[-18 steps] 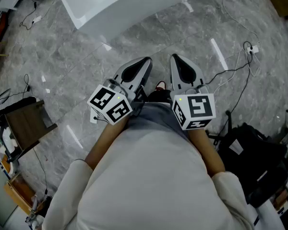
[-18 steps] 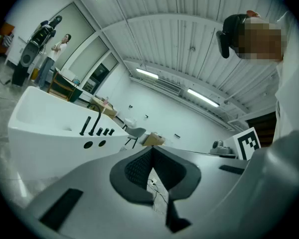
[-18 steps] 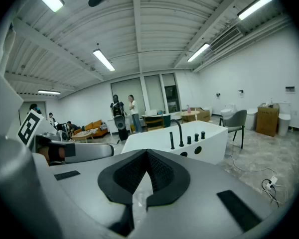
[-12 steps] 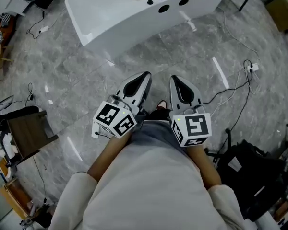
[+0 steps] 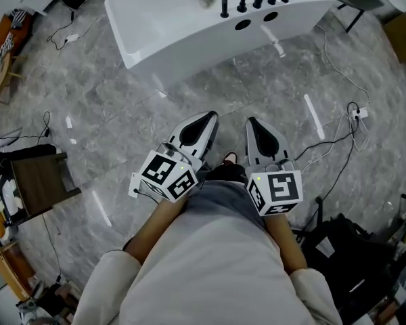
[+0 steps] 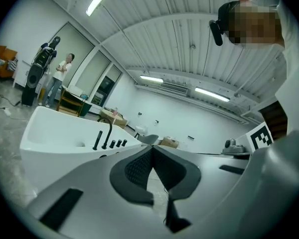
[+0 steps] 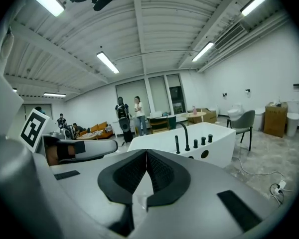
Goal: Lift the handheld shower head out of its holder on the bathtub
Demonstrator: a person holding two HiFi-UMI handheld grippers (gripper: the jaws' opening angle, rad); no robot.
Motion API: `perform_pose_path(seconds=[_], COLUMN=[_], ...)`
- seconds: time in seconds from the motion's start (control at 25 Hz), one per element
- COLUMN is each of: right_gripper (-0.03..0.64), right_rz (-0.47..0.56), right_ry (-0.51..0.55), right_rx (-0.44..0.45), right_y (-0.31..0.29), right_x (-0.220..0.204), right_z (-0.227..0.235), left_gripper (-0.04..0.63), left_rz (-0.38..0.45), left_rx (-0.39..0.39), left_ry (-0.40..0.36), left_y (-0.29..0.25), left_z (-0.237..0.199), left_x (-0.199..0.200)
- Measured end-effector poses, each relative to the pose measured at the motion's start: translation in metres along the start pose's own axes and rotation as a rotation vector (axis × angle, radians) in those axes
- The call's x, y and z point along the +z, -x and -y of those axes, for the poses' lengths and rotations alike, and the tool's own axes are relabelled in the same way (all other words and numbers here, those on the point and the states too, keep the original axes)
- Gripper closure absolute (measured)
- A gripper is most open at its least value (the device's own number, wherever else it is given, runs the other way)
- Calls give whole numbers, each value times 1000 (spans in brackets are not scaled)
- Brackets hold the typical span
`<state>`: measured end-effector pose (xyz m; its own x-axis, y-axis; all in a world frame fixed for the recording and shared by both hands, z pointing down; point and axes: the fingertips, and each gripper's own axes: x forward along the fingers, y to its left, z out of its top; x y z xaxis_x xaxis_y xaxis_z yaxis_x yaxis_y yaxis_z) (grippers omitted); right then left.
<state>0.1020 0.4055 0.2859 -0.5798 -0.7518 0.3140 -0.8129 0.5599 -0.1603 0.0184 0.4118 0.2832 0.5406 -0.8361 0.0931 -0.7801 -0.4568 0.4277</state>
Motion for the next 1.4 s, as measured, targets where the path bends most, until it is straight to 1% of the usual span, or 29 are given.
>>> perform_pose_path(seconds=[0.28, 0.44, 0.56, 0.84, 1.04, 1.16, 1.4], right_gripper=[598, 598, 598, 598, 598, 597, 598], right_rz=[11, 5, -4, -13, -25, -35, -44], right_ry=[-33, -60, -81, -78, -63, -55, -24], right_rx=[48, 41, 33, -7, -43, -56, -77], right_y=[5, 5, -1, -30, -65, -90, -141], right_x=[1, 3, 1, 13, 24, 32, 47], right_z=[-12, -11, -11, -9, -16, -24, -43], left_gripper=[591, 591, 591, 591, 591, 591, 591], left_rz=[-16, -12, -17, -18, -36, -47, -28], left_rx=[62, 72, 72, 35, -12, -32, -72], left_ry=[-30, -42, -30, 17, -8, -8, -4], left_y=[22, 25, 23, 7, -8, -17, -27], left_z=[-5, -6, -13, -43, -69, -89, -132], left_x=[0, 4, 6, 19, 36, 48, 80])
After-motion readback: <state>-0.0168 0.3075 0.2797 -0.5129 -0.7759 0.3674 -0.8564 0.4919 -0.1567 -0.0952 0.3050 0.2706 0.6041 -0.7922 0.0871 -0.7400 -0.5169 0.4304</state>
